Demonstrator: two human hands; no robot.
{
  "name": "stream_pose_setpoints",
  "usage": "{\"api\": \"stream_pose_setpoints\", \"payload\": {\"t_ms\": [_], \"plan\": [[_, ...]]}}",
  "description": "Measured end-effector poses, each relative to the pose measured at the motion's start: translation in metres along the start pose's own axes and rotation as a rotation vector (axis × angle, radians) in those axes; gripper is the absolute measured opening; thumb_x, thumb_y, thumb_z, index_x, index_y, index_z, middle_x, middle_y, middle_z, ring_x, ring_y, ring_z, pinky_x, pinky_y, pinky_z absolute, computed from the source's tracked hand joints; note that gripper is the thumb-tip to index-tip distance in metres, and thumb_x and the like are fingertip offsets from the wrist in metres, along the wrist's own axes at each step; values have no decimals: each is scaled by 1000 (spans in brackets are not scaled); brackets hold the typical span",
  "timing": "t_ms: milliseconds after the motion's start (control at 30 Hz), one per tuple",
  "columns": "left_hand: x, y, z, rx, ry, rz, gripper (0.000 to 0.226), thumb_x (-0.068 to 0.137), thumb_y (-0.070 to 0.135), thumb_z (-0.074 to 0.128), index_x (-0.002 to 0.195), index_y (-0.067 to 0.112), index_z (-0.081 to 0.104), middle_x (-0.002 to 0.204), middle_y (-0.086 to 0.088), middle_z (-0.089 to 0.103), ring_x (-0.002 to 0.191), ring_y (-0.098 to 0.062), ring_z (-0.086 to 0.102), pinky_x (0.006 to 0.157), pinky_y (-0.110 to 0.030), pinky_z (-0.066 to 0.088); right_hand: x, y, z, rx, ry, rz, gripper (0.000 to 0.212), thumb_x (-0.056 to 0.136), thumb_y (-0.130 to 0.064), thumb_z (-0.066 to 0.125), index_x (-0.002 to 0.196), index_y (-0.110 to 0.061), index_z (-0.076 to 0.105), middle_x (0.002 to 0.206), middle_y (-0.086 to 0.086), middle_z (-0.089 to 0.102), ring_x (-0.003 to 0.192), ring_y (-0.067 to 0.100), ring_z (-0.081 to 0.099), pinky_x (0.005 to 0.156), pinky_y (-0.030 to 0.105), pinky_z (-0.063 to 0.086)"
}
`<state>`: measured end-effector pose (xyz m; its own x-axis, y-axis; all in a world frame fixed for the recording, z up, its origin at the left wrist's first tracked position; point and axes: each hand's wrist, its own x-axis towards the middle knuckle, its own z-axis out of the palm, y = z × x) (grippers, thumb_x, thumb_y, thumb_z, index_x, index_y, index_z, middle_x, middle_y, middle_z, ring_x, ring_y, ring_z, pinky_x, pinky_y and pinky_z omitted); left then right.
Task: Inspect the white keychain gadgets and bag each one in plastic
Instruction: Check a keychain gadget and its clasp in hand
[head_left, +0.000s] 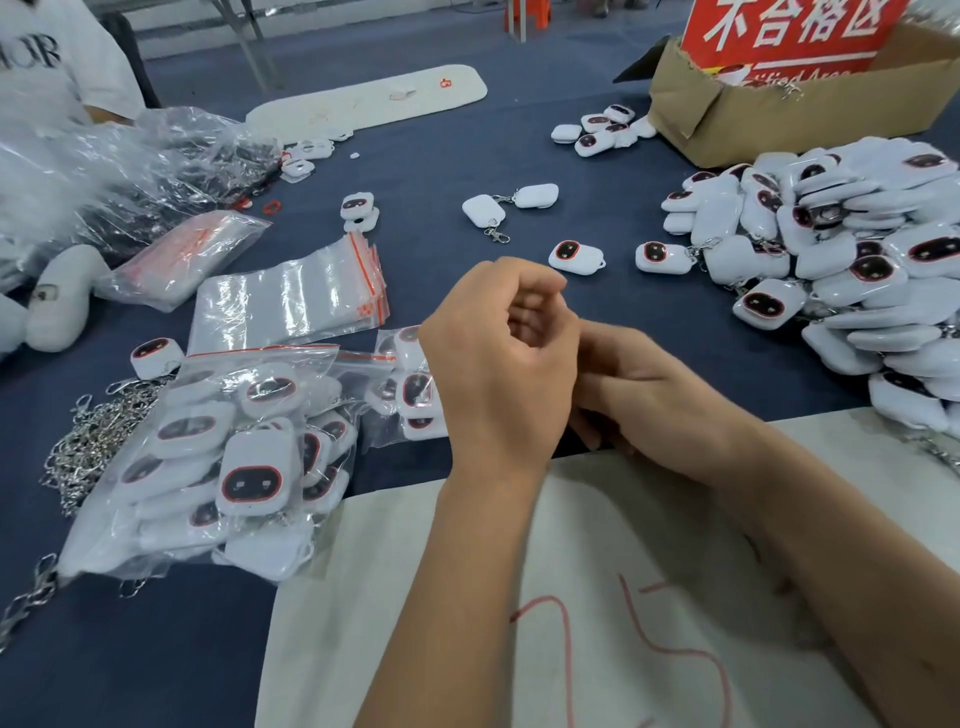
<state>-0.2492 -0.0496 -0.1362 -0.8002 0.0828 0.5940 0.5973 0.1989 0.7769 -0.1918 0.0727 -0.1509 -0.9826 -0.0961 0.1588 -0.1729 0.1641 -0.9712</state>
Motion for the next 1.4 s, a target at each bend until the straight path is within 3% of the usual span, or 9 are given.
{"api": "stream_pose_setpoints", "payload": {"t_ms": [200,333,500,633,733,867,1067,1267,1400], "plan": [[4,-4,-1,-176,72,-182,14,83,-4,70,80,10,71,72,3,68,61,-5,59,59,-16,46,-2,6,8,-354,403,-72,32,96,4,55,95,-20,76,66,-4,66,51,26,54,50,37,46],[2,-3,0,-178,36,-152,20,83,-5,69,79,15,69,72,3,67,63,-9,60,59,-17,46,-2,-2,10,-287,130,13,36,91,-3,43,90,-24,73,71,13,65,58,23,60,62,37,53],[6,-4,-3,-174,53,-177,16,87,-1,68,84,14,68,72,7,65,63,-9,63,59,-21,49,-4,1,4,-199,104,2,25,89,-5,53,100,-11,75,78,12,72,68,26,69,70,41,54],[13,-12,-20,103,95,-55,16,93,14,56,97,13,72,91,6,72,91,-18,67,82,-32,53,-3,5,5,-189,164,-2,18,92,-25,81,93,-7,76,76,11,73,58,19,66,60,28,49],[19,-26,-31,408,-112,-78,29,103,18,46,115,16,73,103,2,71,113,-29,60,99,-41,45,0,9,7,-242,347,-20,16,93,-21,80,80,-14,74,68,4,69,57,25,63,56,30,47],[16,-29,-30,558,-267,-234,28,104,27,48,123,22,69,105,-2,74,105,-30,62,91,-42,47,3,16,1,-325,631,-10,12,95,-19,75,83,-22,74,71,-15,69,64,11,61,64,33,49],[19,-27,-28,482,-256,-352,47,105,49,43,66,23,54,65,7,55,75,-24,55,66,-35,34,6,24,-10,-130,786,98,17,103,-21,62,89,-25,71,102,10,72,82,22,72,89,56,58],[13,-19,-27,97,-416,-369,49,106,54,43,68,31,62,63,15,62,65,-3,58,64,-20,42,7,8,-11,358,630,-60,23,101,-20,58,85,-27,73,89,7,76,84,25,70,85,45,58],[12,-16,-27,-227,-645,-389,35,97,50,62,110,19,70,91,3,75,84,-7,70,76,-25,56,4,1,-11,418,664,-165,15,102,-16,57,95,-16,70,114,21,76,102,37,73,88,47,61]]}}
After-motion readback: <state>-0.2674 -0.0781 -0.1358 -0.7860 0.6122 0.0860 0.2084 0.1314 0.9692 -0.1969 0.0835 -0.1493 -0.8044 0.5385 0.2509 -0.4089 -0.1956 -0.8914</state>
